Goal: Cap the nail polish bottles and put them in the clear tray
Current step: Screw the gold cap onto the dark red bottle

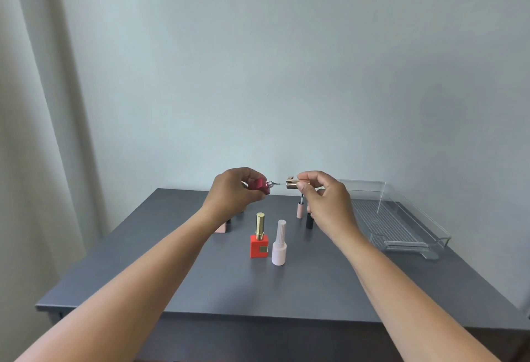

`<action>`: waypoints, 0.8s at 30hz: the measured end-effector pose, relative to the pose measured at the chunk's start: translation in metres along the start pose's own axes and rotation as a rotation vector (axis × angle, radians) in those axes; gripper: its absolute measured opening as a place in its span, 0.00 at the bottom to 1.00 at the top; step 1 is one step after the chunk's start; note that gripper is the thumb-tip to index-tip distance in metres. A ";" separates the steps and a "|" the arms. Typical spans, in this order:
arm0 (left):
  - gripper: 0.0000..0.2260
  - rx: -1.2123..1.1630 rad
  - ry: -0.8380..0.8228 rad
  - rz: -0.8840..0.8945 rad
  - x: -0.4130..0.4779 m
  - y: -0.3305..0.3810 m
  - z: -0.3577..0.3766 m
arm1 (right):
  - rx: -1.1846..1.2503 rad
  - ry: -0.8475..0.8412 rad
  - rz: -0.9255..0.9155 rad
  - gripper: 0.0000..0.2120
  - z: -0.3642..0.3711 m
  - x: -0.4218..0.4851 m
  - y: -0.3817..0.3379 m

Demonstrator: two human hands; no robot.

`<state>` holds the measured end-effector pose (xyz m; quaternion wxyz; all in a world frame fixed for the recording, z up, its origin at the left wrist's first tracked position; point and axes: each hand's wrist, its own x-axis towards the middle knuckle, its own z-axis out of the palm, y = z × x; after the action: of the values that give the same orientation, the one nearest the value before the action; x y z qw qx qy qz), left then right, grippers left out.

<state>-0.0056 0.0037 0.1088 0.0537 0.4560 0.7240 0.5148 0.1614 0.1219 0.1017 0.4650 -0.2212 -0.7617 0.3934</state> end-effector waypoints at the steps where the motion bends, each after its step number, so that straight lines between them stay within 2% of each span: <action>1: 0.11 0.002 0.000 0.004 -0.001 0.001 -0.001 | -0.009 -0.002 -0.005 0.05 0.000 0.000 -0.001; 14: 0.14 0.021 0.002 0.027 -0.001 0.003 0.003 | -0.067 -0.023 -0.074 0.12 -0.004 0.000 -0.006; 24: 0.13 0.007 -0.013 0.032 -0.004 0.006 0.009 | -0.070 -0.017 0.030 0.06 -0.004 0.002 -0.004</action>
<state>0.0059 0.0072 0.1080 0.0485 0.4711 0.7179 0.5102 0.1637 0.1228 0.1071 0.4447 -0.2452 -0.7754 0.3754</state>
